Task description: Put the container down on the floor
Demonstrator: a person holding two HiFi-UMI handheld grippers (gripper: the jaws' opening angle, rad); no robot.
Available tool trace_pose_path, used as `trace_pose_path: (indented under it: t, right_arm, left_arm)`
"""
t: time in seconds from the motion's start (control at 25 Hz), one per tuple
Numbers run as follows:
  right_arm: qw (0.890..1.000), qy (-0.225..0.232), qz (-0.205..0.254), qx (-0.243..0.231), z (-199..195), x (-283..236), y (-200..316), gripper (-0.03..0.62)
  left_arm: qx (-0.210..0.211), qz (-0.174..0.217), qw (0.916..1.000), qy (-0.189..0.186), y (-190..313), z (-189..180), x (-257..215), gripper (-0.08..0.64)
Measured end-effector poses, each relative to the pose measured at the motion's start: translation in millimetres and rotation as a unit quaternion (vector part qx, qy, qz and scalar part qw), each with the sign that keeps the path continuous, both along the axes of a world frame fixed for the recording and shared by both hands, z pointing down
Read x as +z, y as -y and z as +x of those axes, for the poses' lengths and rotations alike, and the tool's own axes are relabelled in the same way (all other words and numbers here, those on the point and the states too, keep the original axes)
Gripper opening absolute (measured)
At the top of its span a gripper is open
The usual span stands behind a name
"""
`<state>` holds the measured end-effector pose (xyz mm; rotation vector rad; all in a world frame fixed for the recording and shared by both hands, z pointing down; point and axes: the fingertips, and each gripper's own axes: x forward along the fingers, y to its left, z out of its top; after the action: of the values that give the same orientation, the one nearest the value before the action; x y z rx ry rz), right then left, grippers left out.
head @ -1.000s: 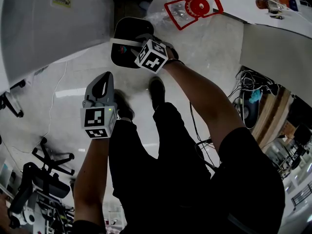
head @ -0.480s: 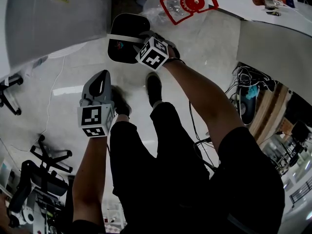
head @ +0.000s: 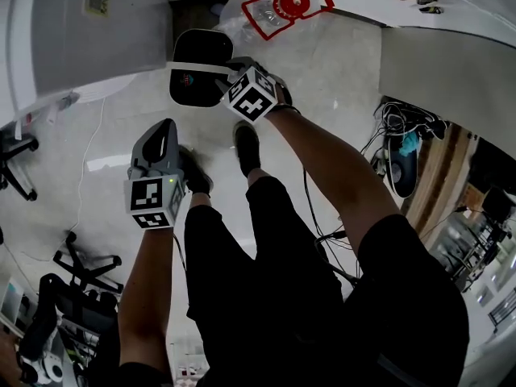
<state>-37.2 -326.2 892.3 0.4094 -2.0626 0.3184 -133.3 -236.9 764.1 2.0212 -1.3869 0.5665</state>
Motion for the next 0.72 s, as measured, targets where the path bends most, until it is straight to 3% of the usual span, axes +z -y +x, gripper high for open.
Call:
trace_pose_path:
  t: [0.56,0.72]
  right_arm:
    - [0.992,0.074,0.002,0.102,26.9,-136.3,-18.0,0.114]
    - [0.985,0.115,0.003,0.127,31.9,-184.3,-22.4,0.054]
  left_arm:
    - [0.002,0.04,0.999,-0.018,-6.3,11.9,-101.2,0.011]
    - [-0.002,0.054,0.9983,-0.022,-10.0,12.6,-135.8,0.011]
